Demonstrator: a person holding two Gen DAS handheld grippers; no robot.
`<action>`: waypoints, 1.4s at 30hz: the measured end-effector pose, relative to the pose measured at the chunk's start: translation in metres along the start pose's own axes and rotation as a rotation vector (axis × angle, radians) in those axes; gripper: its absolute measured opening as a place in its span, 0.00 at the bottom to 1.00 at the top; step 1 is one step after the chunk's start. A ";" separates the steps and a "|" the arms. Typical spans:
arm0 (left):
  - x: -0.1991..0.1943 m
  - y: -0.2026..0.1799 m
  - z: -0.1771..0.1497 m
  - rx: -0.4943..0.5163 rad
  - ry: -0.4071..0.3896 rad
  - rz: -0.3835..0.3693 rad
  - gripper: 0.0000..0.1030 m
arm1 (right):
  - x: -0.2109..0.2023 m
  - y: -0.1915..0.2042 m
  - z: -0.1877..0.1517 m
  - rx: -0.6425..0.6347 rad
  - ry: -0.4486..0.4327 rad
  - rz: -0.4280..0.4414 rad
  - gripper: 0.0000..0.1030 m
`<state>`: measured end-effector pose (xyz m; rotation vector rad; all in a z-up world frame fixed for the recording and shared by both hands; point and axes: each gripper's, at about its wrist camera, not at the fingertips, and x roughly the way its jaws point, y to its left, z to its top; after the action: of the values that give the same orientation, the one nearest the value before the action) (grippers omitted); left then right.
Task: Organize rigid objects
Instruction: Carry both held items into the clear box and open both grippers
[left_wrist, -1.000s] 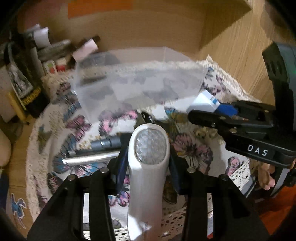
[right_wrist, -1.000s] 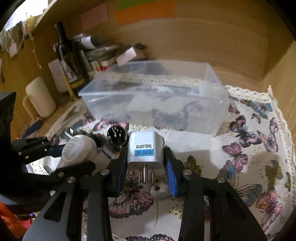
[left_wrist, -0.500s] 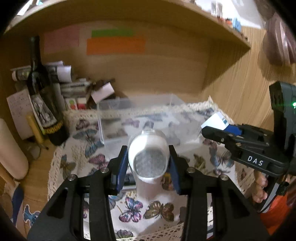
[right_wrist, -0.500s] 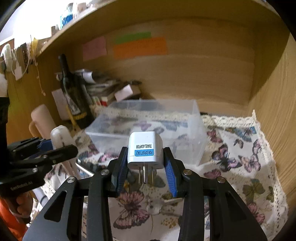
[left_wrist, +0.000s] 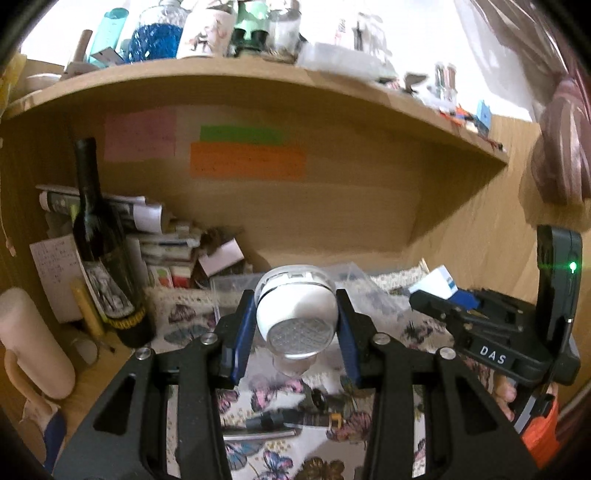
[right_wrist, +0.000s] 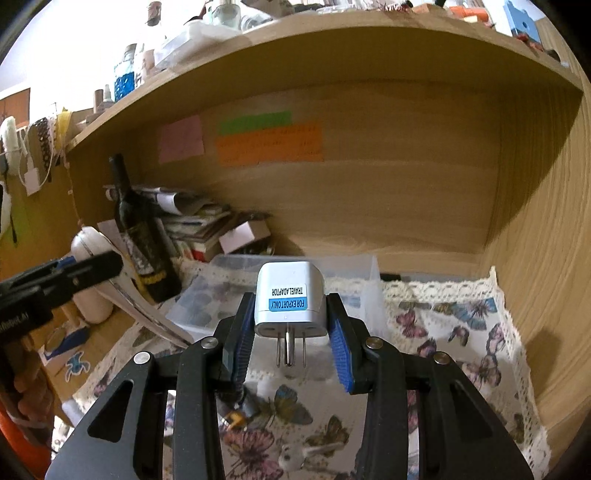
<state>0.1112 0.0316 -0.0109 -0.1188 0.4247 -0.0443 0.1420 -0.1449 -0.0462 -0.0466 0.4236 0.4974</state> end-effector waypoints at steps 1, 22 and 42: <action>0.000 0.000 0.003 -0.002 -0.007 0.006 0.40 | 0.001 -0.001 0.003 -0.001 -0.004 -0.002 0.33; 0.100 0.018 0.010 0.003 0.118 0.063 0.40 | 0.105 -0.025 -0.005 0.006 0.192 -0.031 0.33; 0.149 0.022 -0.023 0.039 0.281 0.030 0.41 | 0.151 -0.024 -0.021 0.017 0.349 -0.007 0.34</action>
<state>0.2378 0.0411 -0.0955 -0.0679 0.7060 -0.0396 0.2651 -0.1002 -0.1282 -0.1195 0.7695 0.4799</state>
